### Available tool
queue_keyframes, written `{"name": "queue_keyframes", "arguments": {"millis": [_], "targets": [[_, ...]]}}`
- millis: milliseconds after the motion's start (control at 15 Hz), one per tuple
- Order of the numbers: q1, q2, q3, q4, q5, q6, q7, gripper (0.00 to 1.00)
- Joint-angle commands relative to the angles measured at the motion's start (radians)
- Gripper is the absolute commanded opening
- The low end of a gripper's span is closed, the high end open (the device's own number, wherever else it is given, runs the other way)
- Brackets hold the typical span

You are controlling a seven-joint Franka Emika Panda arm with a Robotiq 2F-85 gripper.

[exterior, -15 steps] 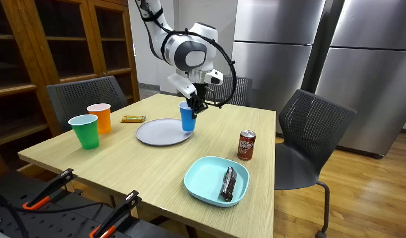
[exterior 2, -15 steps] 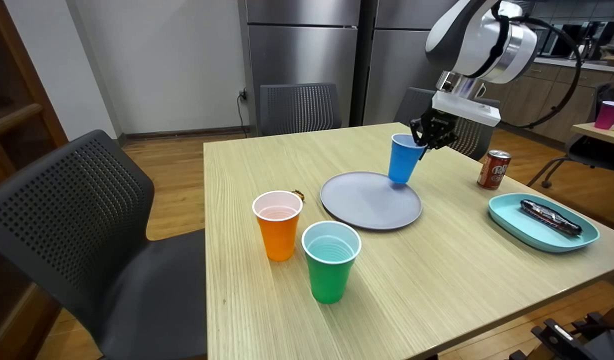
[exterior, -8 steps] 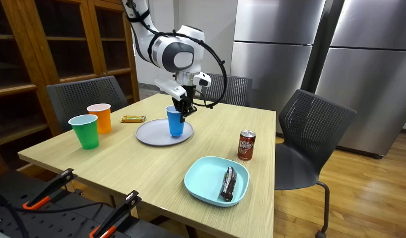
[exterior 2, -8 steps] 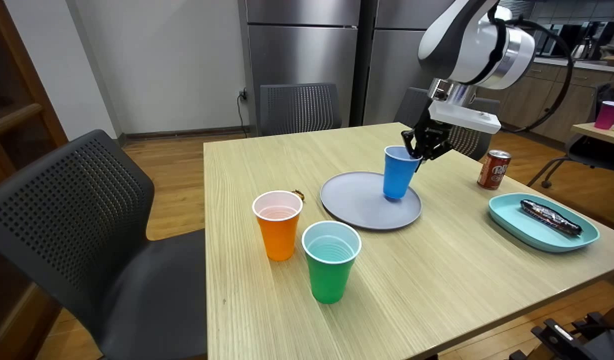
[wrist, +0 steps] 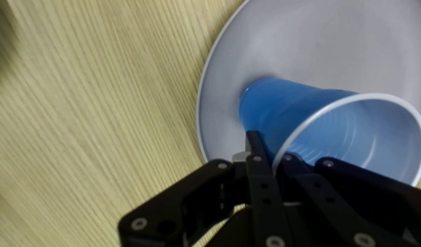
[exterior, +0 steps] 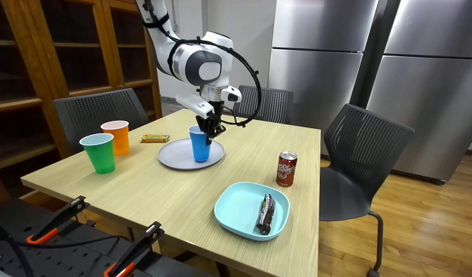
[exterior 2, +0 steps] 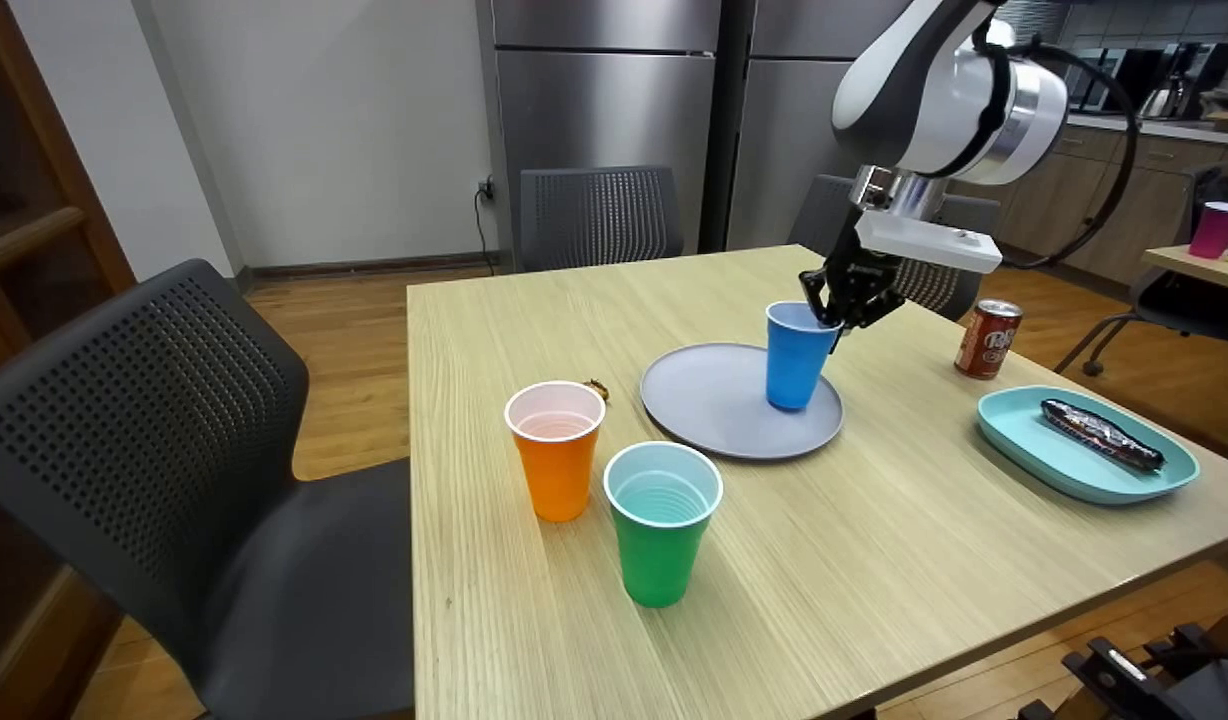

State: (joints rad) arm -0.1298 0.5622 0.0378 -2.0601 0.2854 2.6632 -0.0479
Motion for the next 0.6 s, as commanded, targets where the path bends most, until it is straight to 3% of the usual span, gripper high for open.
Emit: {"name": "queue_keyframes", "arguments": {"millis": [0,533], "targets": [[-0.002,-0.045,0.006,-0.04,-0.019,0.003,-0.011,0.32],[-0.023,-0.153,0.03,-0.132,-0.018,-0.018,-0.114,0.92]]}}
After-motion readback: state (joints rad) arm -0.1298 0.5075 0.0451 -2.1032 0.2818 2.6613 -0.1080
